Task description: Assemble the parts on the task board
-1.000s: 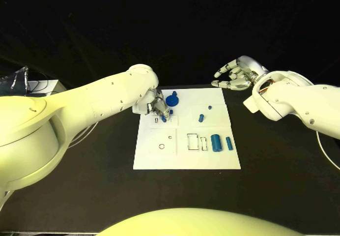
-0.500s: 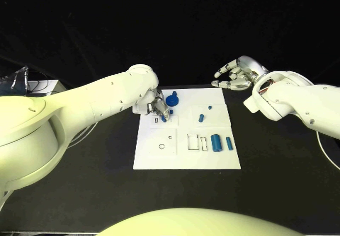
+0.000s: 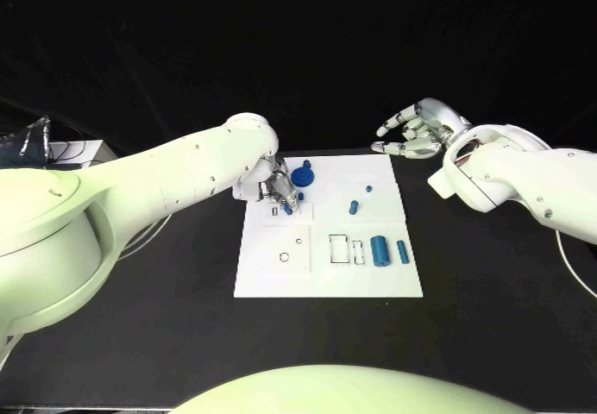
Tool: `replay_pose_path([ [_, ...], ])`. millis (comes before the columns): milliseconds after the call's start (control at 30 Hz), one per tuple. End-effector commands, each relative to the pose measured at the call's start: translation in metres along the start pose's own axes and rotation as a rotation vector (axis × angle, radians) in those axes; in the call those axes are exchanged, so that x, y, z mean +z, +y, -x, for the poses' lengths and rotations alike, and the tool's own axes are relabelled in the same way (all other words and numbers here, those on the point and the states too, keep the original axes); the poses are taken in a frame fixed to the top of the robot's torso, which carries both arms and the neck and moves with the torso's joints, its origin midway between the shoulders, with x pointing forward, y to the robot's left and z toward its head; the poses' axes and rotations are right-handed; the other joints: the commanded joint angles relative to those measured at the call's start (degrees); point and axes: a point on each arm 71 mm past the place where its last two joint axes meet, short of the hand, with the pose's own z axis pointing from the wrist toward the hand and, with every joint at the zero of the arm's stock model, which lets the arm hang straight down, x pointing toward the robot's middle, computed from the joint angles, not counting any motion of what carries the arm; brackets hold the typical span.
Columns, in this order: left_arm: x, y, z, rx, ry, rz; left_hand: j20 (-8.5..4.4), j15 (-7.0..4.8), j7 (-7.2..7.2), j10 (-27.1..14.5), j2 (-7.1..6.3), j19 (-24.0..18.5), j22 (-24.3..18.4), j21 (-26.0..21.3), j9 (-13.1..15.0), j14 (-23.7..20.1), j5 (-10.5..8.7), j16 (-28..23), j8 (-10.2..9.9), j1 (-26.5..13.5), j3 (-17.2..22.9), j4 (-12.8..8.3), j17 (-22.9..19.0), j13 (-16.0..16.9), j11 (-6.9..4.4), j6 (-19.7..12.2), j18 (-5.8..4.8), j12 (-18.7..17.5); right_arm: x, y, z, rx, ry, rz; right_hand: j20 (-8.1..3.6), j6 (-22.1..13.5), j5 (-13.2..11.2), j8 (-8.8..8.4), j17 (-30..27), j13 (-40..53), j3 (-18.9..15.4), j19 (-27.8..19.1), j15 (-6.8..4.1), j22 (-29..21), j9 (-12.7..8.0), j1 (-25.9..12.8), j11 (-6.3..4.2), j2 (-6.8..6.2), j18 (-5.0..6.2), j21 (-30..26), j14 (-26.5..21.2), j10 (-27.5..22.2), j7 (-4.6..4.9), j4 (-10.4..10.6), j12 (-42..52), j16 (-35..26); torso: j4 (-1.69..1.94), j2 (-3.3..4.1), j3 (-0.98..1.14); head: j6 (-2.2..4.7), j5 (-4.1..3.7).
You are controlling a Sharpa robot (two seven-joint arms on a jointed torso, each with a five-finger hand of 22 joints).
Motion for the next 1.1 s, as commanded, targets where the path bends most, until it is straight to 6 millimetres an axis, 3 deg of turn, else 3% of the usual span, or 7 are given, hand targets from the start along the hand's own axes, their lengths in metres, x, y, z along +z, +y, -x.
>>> replay_pose_path([
  [33,0.0046,-0.0037,-0.0103,0.014,0.041,-0.014,0.05,-0.03,-0.26,-0.08,3.03,0.13,0.09,0.05,-0.06,5.32,0.09,0.29,-0.10,3.55,5.16,-4.68,12.95,-0.08,0.17,-0.13,-0.03,-0.01,-0.0001,0.0006,-0.0009,-0.009,0.014,0.011,-0.17,-0.37,-0.19,0.26,14.79,15.04,-0.09,6.10,-0.14,15.09,0.06,-0.64,0.00,-0.01,-0.81,0.12,5.79,5.92,0.17,0.15,0.09,0.14,0.01,0.02,-0.03,0.00,0.00],
  [1100,0.0038,-0.0040,-0.0122,0.034,0.054,-0.015,0.09,0.00,-0.21,-0.05,3.12,0.24,0.28,0.15,0.10,5.36,0.09,0.36,-0.03,3.62,5.53,-4.93,13.09,-0.19,0.21,-0.05,-0.07,-0.04,0.0000,-0.0004,-0.0003,-0.011,0.014,0.009,-0.17,-0.37,-0.19,0.26,14.79,15.04,-0.09,6.10,-0.14,15.09,0.06,-0.64,0.00,-0.01,-0.81,0.12,5.79,5.92,0.17,0.15,0.09,0.14,-0.01,0.01,-0.01,-0.09,0.03],
])
